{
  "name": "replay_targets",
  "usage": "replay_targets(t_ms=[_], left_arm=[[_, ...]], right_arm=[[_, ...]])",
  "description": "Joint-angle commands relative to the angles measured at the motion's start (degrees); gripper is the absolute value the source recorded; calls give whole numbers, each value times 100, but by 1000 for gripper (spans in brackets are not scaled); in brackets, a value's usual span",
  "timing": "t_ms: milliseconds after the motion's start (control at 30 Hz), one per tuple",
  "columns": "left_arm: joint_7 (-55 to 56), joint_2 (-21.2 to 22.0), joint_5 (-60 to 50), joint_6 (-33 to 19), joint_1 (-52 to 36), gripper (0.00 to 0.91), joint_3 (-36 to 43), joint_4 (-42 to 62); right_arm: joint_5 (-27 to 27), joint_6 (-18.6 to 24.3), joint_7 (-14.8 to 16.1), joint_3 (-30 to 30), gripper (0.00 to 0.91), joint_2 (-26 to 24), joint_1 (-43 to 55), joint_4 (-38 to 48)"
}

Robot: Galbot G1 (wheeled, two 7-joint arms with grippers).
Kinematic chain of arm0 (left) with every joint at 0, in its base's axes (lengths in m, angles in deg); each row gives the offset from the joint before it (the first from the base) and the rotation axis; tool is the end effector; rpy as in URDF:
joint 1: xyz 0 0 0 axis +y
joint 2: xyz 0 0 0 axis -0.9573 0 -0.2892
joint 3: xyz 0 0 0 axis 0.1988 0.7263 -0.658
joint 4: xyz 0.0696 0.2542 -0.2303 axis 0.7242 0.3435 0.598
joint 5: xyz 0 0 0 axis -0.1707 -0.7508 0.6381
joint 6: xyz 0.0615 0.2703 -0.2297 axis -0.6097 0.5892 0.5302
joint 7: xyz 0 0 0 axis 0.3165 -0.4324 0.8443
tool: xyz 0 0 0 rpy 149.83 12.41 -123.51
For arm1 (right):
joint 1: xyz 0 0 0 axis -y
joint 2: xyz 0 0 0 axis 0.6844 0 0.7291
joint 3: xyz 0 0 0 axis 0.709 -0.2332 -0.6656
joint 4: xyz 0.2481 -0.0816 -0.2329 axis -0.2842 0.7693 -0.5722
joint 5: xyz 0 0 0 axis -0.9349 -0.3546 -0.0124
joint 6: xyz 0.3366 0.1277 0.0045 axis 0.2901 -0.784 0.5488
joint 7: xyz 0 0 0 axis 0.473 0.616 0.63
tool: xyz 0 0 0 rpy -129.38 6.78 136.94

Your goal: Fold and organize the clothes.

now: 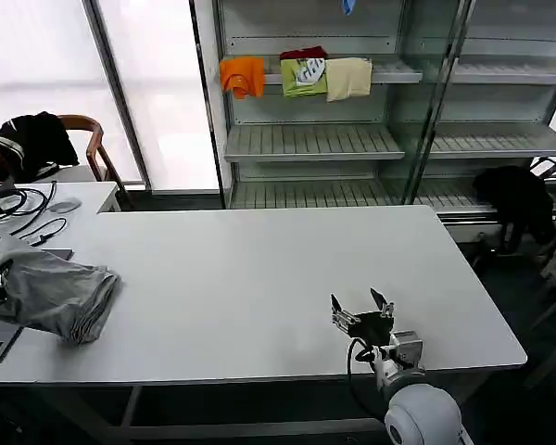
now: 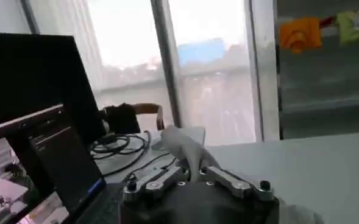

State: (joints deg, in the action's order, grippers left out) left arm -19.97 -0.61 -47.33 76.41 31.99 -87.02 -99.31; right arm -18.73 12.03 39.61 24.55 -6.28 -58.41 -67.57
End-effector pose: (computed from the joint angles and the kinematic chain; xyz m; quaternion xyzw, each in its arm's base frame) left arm 0.2839 0.3353 -0.1697 0.0976 -0.9845 -0.0767 0.1241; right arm 0.2549 0.0123 -0.2255 0.0812 -0.9885 0.0108 0.1272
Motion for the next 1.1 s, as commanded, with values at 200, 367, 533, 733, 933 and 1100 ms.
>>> replay_targets(t_ms=[200, 367, 533, 733, 933, 1100], left_arm=[[1409, 732, -110, 954, -388, 10, 2760, -3034], [1656, 987, -523, 1059, -1244, 10, 4797, -2823], [1650, 1288, -664, 1036, -1946, 10, 5706, -2057], [1569, 1666, -763, 970, -2549, 10, 6144, -1172], [1574, 1804, -734, 999, -2705, 191, 6244, -1127], [1609, 1951, -710, 927, -2778, 907, 6197, -1109]], right_arm=[[68, -4, -11, 143, 907, 57, -30, 98], [159, -17, -13, 275, 907, 142, -181, 73], [289, -16, -15, 385, 907, 262, -318, 52], [400, -25, -32, 403, 907, 298, -424, -6], [434, -69, -65, 374, 907, 351, -309, 112], [424, -145, -67, 302, 907, 382, -191, 159]])
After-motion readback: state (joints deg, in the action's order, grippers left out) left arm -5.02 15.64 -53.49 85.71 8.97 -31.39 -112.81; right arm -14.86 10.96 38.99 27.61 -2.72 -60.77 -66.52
